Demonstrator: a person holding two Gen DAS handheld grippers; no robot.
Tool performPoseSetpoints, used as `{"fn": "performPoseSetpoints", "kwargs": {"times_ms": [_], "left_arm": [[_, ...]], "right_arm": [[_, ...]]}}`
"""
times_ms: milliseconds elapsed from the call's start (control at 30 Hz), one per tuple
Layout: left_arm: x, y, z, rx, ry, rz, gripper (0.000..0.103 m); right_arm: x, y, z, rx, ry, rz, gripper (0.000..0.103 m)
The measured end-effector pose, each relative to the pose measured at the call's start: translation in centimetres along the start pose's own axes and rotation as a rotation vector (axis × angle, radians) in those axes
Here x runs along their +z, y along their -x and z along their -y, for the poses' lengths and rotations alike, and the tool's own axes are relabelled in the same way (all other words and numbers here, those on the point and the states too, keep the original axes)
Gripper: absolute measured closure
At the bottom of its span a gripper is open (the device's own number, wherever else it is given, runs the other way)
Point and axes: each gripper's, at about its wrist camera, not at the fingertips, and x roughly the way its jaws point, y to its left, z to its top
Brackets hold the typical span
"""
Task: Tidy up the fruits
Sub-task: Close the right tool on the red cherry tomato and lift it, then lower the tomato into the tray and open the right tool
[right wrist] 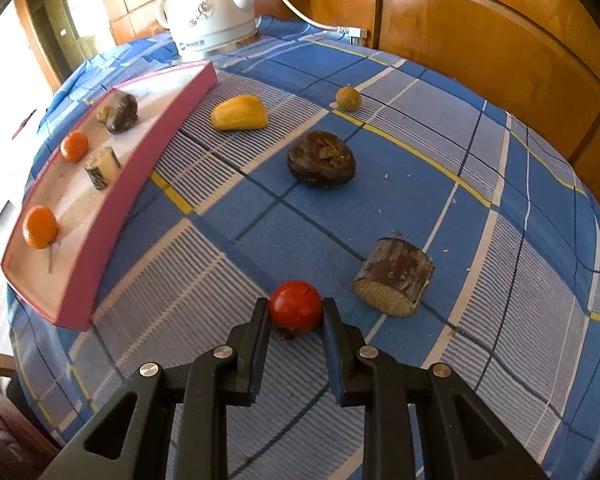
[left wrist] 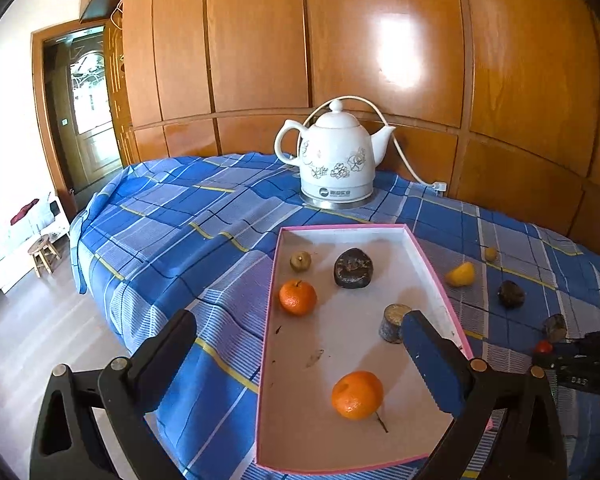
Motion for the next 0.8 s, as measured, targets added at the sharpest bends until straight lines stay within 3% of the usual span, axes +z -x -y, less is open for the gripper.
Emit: {"fn": "performPoseSetpoints", "kwargs": {"times_ms": [400,667,800], "left_arm": [[-0.4,-0.6,-2.5,0.024,0.058,-0.025,0.000],[-0.8,-1.4,-5.9,0.068,0.135,-0.050,0.000],[-1.0,-1.6,-7.1,0.054,0.169,-0.055,0.000]], "right_arm": [[2.6,4.3,-6.4,0.180,0.013,0.135,0.078],[7.0,1.8,-14.0,0.279,0.096,0.121,0.078],[9.4,-0.2,-16.7,0.317,0.090,0.100,0.078]]}}
